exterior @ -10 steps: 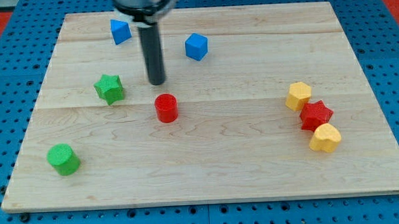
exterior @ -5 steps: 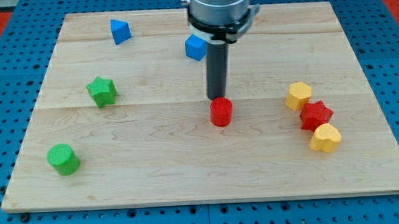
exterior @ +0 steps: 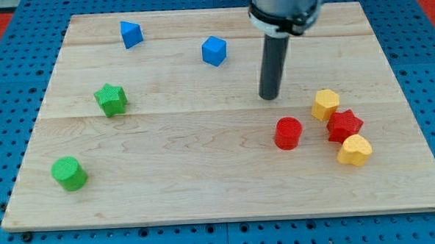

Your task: Push the red and yellow blocks towards the bottom right corner of the board

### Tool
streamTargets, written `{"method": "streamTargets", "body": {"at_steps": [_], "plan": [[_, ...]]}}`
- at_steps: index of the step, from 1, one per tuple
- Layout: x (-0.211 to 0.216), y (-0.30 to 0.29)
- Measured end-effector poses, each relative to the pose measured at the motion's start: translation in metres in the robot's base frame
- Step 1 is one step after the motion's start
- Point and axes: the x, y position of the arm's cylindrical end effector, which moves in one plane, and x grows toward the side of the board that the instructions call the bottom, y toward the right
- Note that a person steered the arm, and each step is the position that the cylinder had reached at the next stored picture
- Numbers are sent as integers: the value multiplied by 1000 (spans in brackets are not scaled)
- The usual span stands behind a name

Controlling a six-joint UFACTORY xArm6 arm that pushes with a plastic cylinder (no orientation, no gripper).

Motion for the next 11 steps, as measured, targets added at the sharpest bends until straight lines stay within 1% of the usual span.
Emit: {"method": "streamTargets", "body": {"at_steps": [1,3,4,5,6,7,8,9,10,11], "plan": [[-23,59],[60,110],[52,112],[47,83],[68,75],[67,74],[40,19],[75,23],[90,80],[72,5]]}}
